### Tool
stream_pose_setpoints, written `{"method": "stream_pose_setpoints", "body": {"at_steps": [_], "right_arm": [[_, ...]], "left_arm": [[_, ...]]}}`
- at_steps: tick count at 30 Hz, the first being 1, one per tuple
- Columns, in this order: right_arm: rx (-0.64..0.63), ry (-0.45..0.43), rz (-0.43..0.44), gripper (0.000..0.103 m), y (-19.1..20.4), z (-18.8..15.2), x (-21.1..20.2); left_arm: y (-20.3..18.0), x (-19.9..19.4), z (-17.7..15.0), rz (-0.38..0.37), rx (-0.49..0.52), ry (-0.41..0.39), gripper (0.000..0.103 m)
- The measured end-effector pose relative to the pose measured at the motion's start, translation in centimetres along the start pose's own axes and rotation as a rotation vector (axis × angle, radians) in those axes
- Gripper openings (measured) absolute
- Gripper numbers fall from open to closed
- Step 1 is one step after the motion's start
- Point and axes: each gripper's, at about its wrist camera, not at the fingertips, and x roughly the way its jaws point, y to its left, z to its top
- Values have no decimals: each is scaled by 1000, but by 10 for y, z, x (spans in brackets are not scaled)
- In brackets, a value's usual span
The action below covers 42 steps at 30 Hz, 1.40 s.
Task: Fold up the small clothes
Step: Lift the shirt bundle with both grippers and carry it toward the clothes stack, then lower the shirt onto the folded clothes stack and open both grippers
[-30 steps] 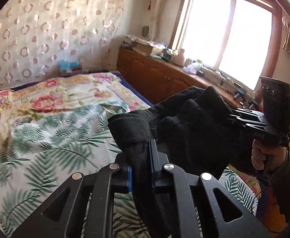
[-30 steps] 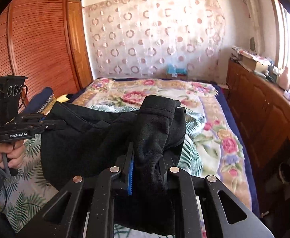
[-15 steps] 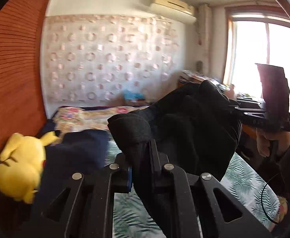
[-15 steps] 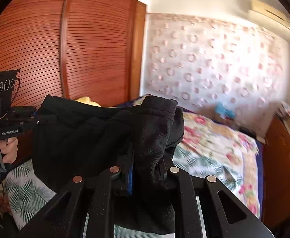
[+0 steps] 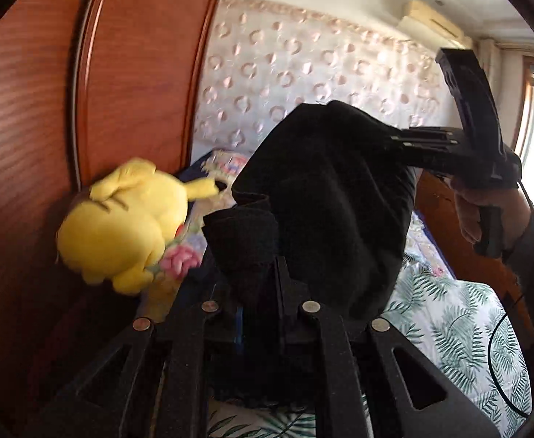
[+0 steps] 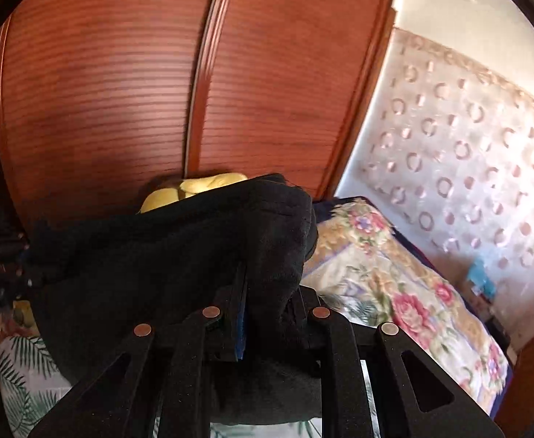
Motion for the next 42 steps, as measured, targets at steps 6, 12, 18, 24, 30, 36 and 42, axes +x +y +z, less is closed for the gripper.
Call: {"method": "stream_pose_setpoints", "body": {"at_steps": [6,12,18,24,30,36,42], "right_arm": [[111,29,-126,34,-29,5,45],[192,-71,-51,42,-37,-5,17],[205,-13,38,42,-41,-38,45],[320,80,0,43,-70,-75,99],[383,21,-21,43,-65,-80,67],[419,-24,-96,43,-20,-111,-19],[469,-70,-173,43,19,-162,-86]], "left_arm": [[-5,14,-14,28,20,45,14],[4,4,-13,28,43,28,17],[8,-10,-9,26,67,-9,49],[0,-27,-5,-4,105,-46,88],[-18,-41,-9,-17,160,-54,88],[-44,-58,-19,-64,205,-60,88],[-79,-73,-31,-125,261,-56,88]]}}
